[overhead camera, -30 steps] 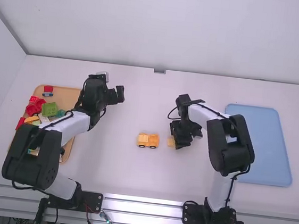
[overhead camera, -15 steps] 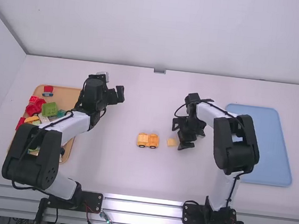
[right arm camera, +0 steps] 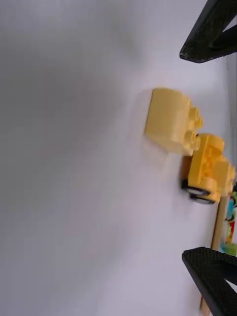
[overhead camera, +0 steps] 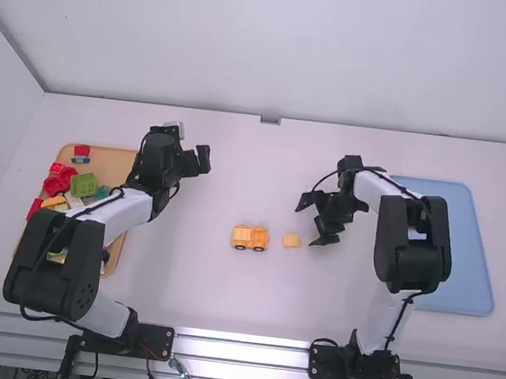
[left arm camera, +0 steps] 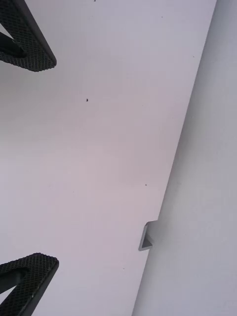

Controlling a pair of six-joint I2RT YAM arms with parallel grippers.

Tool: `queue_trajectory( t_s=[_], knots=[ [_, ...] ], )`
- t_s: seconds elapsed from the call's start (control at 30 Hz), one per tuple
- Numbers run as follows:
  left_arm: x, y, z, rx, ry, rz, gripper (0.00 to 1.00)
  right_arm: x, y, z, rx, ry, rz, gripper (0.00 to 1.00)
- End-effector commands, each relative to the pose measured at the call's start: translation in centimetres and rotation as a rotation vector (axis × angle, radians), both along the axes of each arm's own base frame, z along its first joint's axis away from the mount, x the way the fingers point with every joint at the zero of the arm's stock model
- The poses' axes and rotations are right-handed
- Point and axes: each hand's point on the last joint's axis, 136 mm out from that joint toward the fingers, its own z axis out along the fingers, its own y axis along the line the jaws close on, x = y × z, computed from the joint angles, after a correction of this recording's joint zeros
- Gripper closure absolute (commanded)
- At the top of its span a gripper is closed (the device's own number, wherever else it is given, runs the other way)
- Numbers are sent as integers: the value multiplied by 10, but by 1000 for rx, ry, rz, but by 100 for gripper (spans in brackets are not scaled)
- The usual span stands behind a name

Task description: Assemble lego blocks to make yellow taxi

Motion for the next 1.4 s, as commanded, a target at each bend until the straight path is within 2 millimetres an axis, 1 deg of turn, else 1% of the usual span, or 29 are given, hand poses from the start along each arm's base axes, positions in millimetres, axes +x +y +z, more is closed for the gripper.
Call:
queue_trajectory(
  t_s=[0.0,0.1,0.13,0.2,0.23,0.27,0.3,0.33,0.4,0.47,0.6,0.73,0.8,0.83,0.87,0.9,0.97,1.0,1.07,1.1,1.13,1.17,1.2,1.33,1.37],
  knots=[
    [-2,1,-5,-2,11,-1,1,19,1,26,-2,-133,125,1],
    [-2,1,-5,-2,10,-2,1,28,-2,52,-95,-215,318,1],
    [-2,1,-5,-2,9,-2,1,29,-1,55,-99,-227,342,1],
    [-1,1,-4,-2,7,-2,1,37,10,78,-92,-353,575,1],
    [-1,1,-5,-2,8,-1,1,39,17,89,-89,-416,698,4],
    [-1,1,-5,-2,8,-2,1,40,18,92,-92,-432,727,7],
    [-1,1,-5,-2,8,-1,1,43,21,100,-112,-473,803,1],
    [-2,1,-5,-1,9,-2,1,50,22,108,-159,-514,867,1],
    [-2,2,-5,-1,12,-1,1,60,18,112,-232,-552,919,1],
    [-2,2,-6,1,14,3,1,77,13,117,-352,-616,1001,1],
    [-1,3,-4,1,4,5,1,99,14,120,-484,-711,1137,1],
    [-1,2,-4,1,3,5,1,103,25,122,-486,-772,1257,1],
    [-1,3,-4,8,4,1,1,101,28,122,-474,-801,1401,1],
    [-1,3,-5,12,7,0,1,101,28,122,-471,-808,1439,1],
    [-3,6,-9,20,25,16,1,105,29,123,-474,-835,1498,1],
    [-4,8,-11,26,34,25,1,107,30,124,-476,-848,1517,1],
    [-6,15,-15,87,50,38,1,115,35,127,-484,-911,1597,1],
    [-6,16,-15,117,48,27,1,116,36,127,-474,-925,1634,1],
    [-6,16,-15,190,42,-16,1,106,50,126,-352,-1006,1810,1],
    [-6,16,-15,192,42,-17,1,103,58,127,-302,-1047,1847,1],
    [-6,16,-15,192,42,-17,1,102,60,128,-285,-1062,1859,1],
    [-8,16,-17,191,54,-18,1,96,71,129,-204,-1127,1915,1],
    [-10,16,-20,182,69,-17,1,90,77,131,-145,-1168,1963,1],
    [-11,15,-22,191,75,-27,1,68,87,137,3,-1251,2084,1],
    [-11,14,-22,217,73,-50,1,62,88,139,46,-1272,2113,1]
  ],
)
